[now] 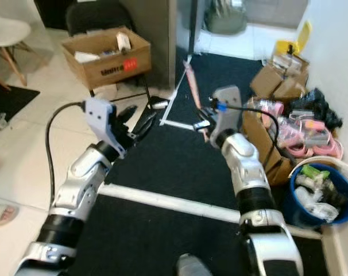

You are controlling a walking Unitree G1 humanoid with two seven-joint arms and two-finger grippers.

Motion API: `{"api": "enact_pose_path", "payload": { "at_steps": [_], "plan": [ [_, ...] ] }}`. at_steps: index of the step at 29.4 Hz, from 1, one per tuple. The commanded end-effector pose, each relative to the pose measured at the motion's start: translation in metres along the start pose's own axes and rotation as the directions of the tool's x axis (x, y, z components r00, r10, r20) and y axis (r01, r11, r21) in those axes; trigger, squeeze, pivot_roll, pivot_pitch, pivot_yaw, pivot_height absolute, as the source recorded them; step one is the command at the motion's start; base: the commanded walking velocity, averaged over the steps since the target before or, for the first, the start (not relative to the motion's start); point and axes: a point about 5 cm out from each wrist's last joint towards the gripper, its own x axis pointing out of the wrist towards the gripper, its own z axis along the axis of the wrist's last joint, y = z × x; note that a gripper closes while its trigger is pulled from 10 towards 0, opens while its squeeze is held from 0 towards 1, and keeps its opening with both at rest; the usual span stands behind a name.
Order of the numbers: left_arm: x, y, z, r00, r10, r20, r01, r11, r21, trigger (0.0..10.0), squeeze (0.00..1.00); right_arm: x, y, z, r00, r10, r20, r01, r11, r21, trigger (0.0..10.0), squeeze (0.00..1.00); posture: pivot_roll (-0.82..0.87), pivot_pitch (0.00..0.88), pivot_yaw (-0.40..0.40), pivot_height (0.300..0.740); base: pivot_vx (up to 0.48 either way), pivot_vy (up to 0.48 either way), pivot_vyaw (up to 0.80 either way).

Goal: Picking trash to rubbish bin

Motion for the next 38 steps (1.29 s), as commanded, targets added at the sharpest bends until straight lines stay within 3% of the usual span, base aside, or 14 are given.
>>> {"api": "enact_pose_path", "payload": {
  "at_steps": [1, 13, 20, 38],
  "plan": [
    [0.000, 0.000, -0.001, 1.000, 0.001, 0.003, -0.001, 1.000, -0.019, 10.0, 0.00, 0.000, 0.000, -0.001, 1.000, 0.001, 0.000, -0.001, 1.000, 0.007, 10.0, 0.00, -0.08, 0.000, -0.035, 0.740, 0.480, 0.000, 0.00],
    [-0.001, 0.001, 0.000, 1.000, 0.010, 0.011, -0.010, 0.999, -0.032, 10.0, 0.00, 0.000, 0.000, 0.001, 1.000, -0.001, 0.003, 0.001, 1.000, 0.002, 10.0, 0.00, -0.08, 0.000, -0.035, 0.740, 0.480, 0.000, 0.00],
    [-0.010, 0.003, -0.003, 0.999, 0.042, 0.005, -0.042, 0.999, -0.019, 10.0, 0.00, -0.006, -0.002, 0.001, 1.000, 0.008, 0.021, -0.007, 0.999, -0.042, 10.0, 0.00, -0.08, 0.000, -0.033, 0.740, 0.480, 0.000, 0.00],
    [-0.008, 0.002, -0.003, 1.000, 0.028, 0.003, -0.028, 0.999, -0.017, 10.0, 0.00, -0.006, 0.000, 0.000, 1.000, 0.020, 0.012, -0.020, 0.999, -0.047, 10.0, 0.00, -0.08, 0.000, -0.034, 0.740, 0.480, 0.000, -0.04]
  ]
}}
